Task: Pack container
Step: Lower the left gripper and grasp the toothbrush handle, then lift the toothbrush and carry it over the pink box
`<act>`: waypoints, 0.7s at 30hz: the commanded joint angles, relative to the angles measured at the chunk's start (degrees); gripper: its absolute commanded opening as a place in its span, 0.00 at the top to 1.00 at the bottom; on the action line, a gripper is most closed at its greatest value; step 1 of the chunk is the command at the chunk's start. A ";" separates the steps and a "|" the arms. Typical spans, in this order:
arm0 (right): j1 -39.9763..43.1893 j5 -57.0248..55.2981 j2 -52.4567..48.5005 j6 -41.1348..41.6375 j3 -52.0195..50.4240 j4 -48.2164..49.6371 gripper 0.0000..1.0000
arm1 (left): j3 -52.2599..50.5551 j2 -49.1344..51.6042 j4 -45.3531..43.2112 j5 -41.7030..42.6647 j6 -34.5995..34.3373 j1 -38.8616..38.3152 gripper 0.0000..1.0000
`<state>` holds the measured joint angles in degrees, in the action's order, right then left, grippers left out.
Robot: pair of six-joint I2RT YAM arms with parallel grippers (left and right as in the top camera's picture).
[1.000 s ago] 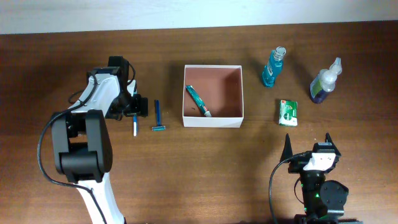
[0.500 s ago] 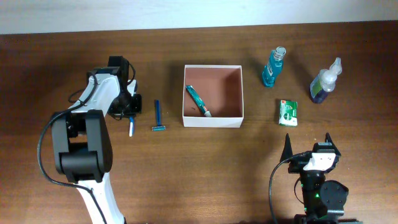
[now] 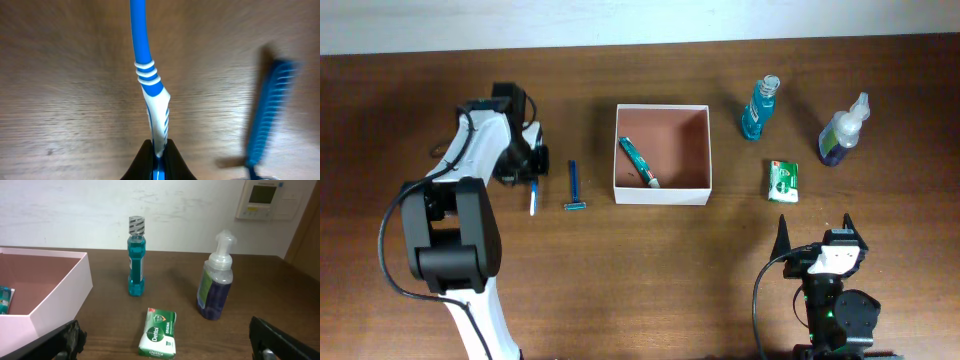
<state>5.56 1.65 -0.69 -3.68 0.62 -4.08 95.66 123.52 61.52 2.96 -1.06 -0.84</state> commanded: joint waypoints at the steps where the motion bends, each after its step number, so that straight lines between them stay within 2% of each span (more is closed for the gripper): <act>1: -0.31 0.74 0.50 -0.39 -0.31 -0.20 0.02 | 6.93 -5.38 2.73 2.25 0.26 -0.68 0.95; 7: -0.31 0.74 0.50 -0.39 -0.31 -0.20 0.01 | 13.99 -10.75 8.09 2.58 0.24 -4.37 0.95; 9: -0.31 0.74 0.50 -0.39 -0.31 -0.20 0.02 | 15.89 -13.53 9.97 5.31 -0.04 -7.69 0.95; 17: -0.31 0.74 0.50 -0.39 -0.31 -0.20 0.02 | 16.35 -16.70 9.46 5.33 -11.41 -18.43 0.95; 21: -0.31 0.72 0.50 -0.39 -0.31 -0.20 0.02 | 16.35 -15.37 6.78 3.69 -13.81 -23.10 0.95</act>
<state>5.56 1.63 -0.69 -3.70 0.62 -4.08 111.33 107.39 70.13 7.33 -10.81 -21.39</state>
